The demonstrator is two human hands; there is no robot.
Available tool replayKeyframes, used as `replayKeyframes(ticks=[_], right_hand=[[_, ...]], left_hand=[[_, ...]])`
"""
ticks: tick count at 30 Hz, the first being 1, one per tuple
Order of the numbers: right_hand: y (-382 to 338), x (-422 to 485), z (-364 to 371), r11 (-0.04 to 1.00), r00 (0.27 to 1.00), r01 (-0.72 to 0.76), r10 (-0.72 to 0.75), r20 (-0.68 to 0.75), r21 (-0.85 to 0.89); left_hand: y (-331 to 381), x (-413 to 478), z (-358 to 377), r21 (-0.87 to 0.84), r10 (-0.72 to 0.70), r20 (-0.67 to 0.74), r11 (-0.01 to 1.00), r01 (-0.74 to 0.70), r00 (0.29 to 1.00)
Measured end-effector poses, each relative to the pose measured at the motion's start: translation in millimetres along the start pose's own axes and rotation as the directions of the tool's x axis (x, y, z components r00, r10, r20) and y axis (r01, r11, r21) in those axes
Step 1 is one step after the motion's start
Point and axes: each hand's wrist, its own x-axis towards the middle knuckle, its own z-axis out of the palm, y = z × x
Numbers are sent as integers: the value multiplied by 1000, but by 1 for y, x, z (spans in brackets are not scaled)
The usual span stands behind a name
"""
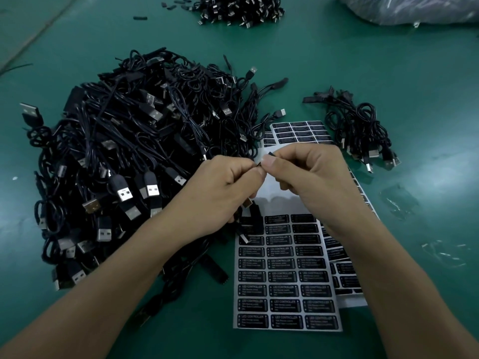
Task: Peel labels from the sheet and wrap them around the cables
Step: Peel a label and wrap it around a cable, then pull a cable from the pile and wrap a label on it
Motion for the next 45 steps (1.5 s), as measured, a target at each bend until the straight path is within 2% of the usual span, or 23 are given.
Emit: replayKeyframes(ticks=[7,11,15,17,20,26,30,33,36,39,42,45], right_hand=[[-3,-1,5,999,999,46,-46,9,-20],[-1,-1,5,996,994,68,-73,-85,-64],[-3,-3,9,998,996,43,-39,-77,42],[-6,-5,11,999,1000,-1,1,1,38],[-6,-10,18,996,995,-23,31,96,-83],[-4,-20,40,979,972,66,-20,234,-192],[-4,-20,43,990,982,44,-19,189,-131],[-5,-21,43,994,973,-26,51,227,-110],[-4,-23,47,979,963,21,35,267,-203],[-5,-24,50,991,961,30,7,276,-132],[-11,-20,39,1000,972,22,-21,234,-1],[-15,-12,18,996,992,49,-57,112,71]], left_hand=[[-3,0,-3,47,68,9,997,-68,998],[-2,1,-9,75,120,-97,991,-113,988],[-1,2,-15,97,155,-184,986,-139,971],[1,3,-17,41,154,-274,988,-149,949],[6,4,-19,-139,76,-406,980,-144,911],[13,3,-24,-366,-86,-453,925,-97,887],[16,1,-30,-490,-143,-467,863,-120,873],[16,0,-32,-553,-158,-463,821,-145,872],[16,0,-34,-587,-174,-451,797,-144,875],[16,1,-38,-614,-183,-452,774,-156,873],[15,3,-41,-671,-212,-450,721,-172,867],[13,5,-40,-702,-248,-418,699,-137,874]])
